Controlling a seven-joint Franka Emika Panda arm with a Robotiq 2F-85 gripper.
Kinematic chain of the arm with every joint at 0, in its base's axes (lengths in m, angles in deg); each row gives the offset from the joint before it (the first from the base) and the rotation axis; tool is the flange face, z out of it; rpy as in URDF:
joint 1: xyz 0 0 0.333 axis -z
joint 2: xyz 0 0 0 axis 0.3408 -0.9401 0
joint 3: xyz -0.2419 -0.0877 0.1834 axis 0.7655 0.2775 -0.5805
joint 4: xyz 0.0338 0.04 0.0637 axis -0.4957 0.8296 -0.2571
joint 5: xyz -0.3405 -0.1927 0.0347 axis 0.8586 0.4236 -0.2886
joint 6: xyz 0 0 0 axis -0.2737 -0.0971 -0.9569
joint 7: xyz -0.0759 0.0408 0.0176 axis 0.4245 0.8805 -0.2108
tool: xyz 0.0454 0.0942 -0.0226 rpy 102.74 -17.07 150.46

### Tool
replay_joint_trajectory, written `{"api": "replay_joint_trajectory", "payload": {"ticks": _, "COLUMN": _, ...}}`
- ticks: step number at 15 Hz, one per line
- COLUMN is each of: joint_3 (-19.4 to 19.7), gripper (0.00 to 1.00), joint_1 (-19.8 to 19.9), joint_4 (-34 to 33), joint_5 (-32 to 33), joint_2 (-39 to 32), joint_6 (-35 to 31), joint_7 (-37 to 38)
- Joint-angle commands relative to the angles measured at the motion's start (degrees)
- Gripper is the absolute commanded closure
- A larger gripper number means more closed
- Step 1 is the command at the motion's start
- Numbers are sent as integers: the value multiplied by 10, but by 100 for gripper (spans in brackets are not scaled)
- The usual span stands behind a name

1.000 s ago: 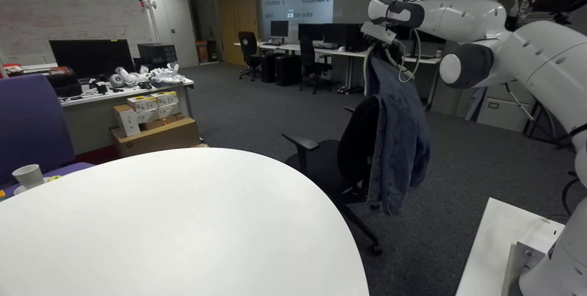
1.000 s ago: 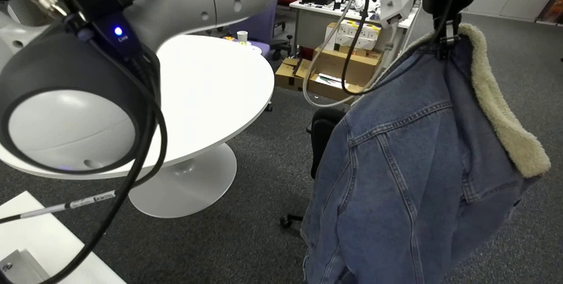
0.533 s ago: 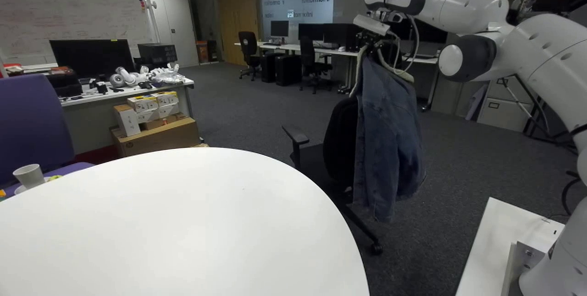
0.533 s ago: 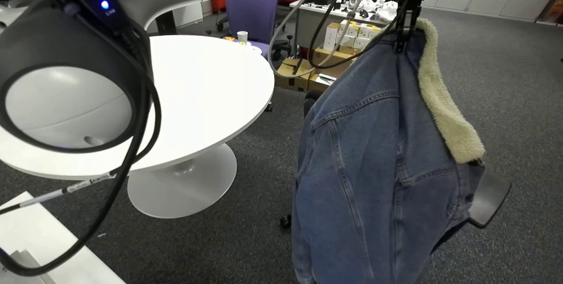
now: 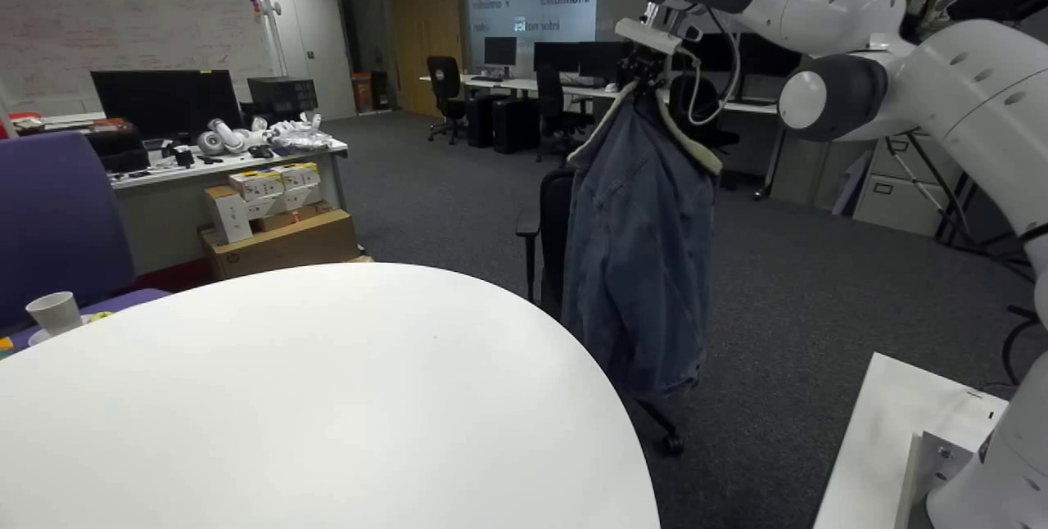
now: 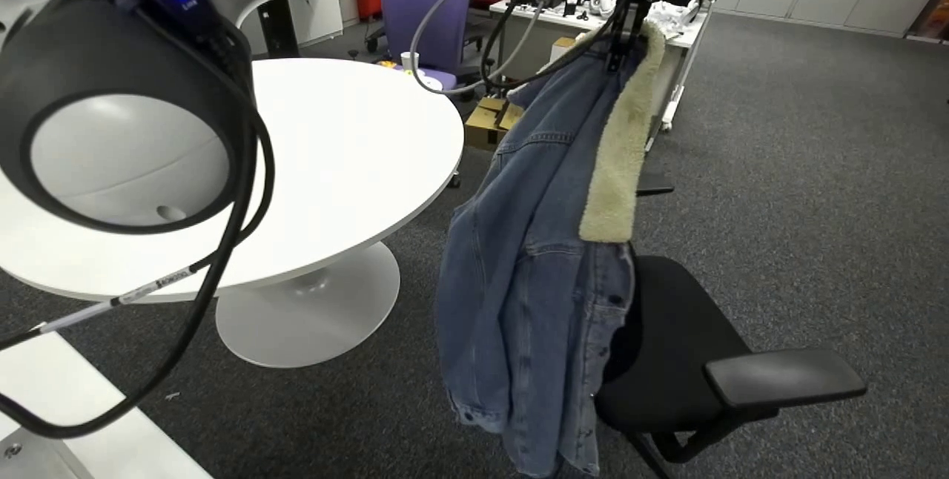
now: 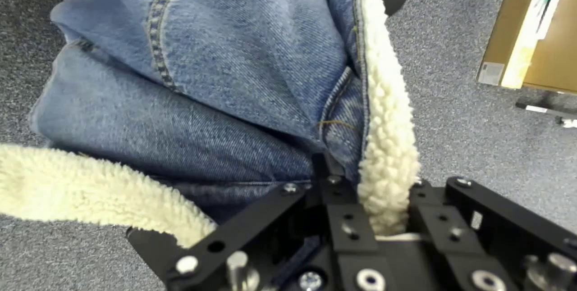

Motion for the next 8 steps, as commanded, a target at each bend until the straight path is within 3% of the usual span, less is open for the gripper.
{"api": "replay_joint_trajectory", "payload": {"ticks": 1, "joint_3": -21, "gripper": 97, "joint_1": 3, "joint_4": 13, "joint_5": -32, "joint_2": 32, "joint_6": 12, "joint_7": 19}}
{"api": "replay_joint_trajectory", "payload": {"ticks": 8, "joint_3": -48, "gripper": 97, "joint_1": 8, "joint_4": 9, "joint_5": -70, "joint_2": 37, "joint_6": 16, "joint_7": 25}}
